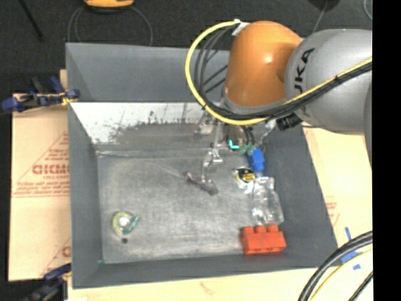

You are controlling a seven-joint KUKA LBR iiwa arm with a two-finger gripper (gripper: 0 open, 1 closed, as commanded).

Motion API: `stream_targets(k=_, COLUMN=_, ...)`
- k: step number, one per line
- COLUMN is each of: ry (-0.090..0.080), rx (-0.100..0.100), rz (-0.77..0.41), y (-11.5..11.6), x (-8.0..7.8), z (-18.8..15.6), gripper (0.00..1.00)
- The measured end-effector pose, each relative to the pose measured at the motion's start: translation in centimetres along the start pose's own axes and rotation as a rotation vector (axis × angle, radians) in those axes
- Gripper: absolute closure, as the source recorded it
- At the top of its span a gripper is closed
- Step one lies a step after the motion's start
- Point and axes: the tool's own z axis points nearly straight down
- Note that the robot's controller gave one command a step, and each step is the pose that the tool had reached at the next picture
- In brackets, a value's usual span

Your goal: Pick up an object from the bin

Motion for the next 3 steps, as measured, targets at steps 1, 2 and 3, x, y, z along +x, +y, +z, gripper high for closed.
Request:
stream_targets(k=1, ry=-0.013, rx=0.000, rz=-0.216, y=-2.2, x=0.5, z=14.1, gripper=0.00)
stream_targets(k=2, ry=-0.024, rx=0.000, rz=-0.214, y=-2.2, x=0.2, z=13.6, gripper=1.00)
stream_targets(k=3, ry=-0.018, rx=0.003, rz=-0.222, y=-3.7, x=-1.0, z=1.2, gripper=1.00)
